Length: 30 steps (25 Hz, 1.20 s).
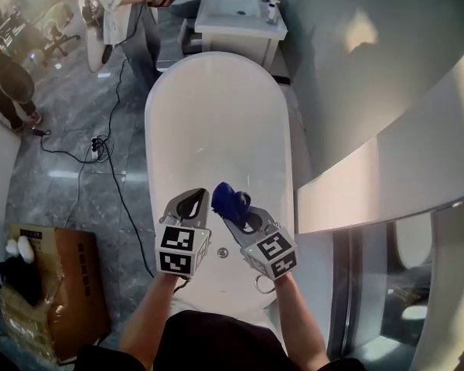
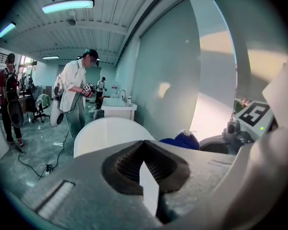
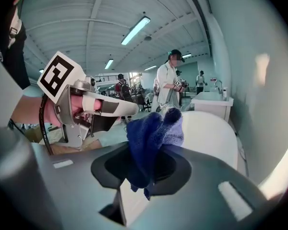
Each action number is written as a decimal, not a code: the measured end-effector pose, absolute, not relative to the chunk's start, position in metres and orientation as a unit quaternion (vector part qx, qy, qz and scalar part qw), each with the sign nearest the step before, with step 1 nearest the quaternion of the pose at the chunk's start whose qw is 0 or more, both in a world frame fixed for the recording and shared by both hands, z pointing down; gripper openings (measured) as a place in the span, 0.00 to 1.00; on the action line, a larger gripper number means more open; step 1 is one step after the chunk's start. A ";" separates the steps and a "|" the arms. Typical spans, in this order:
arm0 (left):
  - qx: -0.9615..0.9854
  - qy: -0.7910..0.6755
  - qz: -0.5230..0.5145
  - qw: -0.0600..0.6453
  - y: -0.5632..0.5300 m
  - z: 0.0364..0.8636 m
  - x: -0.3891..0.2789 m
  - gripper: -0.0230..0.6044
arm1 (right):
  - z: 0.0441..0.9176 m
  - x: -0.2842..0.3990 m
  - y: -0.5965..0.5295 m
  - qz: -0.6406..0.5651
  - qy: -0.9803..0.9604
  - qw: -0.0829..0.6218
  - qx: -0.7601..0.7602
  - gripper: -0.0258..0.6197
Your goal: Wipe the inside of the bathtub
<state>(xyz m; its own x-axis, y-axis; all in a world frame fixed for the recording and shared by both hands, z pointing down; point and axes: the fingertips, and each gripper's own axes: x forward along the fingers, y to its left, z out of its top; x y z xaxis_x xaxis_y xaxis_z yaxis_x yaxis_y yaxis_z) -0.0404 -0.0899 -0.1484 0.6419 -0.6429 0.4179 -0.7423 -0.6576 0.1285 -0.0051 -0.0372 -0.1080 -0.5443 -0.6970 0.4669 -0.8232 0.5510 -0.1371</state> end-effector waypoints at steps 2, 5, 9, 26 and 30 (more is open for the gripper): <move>0.897 -0.391 0.157 0.132 -0.098 -0.167 -0.040 0.04 | -0.126 -0.001 -0.047 0.151 -0.859 0.177 0.457 0.19; 0.901 -0.395 0.142 0.111 -0.109 -0.194 -0.039 0.04 | -0.157 0.004 -0.060 0.125 -0.858 0.154 0.473 0.19; 0.906 -0.401 0.115 0.079 -0.119 -0.234 -0.033 0.04 | -0.200 0.010 -0.073 0.099 -0.864 0.125 0.478 0.19; 0.884 -0.459 0.027 0.085 -0.105 -0.292 -0.048 0.04 | -0.307 0.003 -0.077 0.004 -0.847 0.034 0.531 0.19; 0.881 -0.467 0.033 0.065 -0.107 -0.289 -0.052 0.04 | -0.299 0.006 -0.080 0.008 -0.841 0.038 0.540 0.19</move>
<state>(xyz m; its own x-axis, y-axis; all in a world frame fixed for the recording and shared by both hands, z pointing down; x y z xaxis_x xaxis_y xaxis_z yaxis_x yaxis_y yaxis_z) -0.0524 -0.1067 -0.2891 0.5612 -0.8191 0.1188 -0.8277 -0.5550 0.0832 0.0056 -0.0797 -0.2991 -0.4137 -0.9074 0.0734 -0.9087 0.4165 0.0279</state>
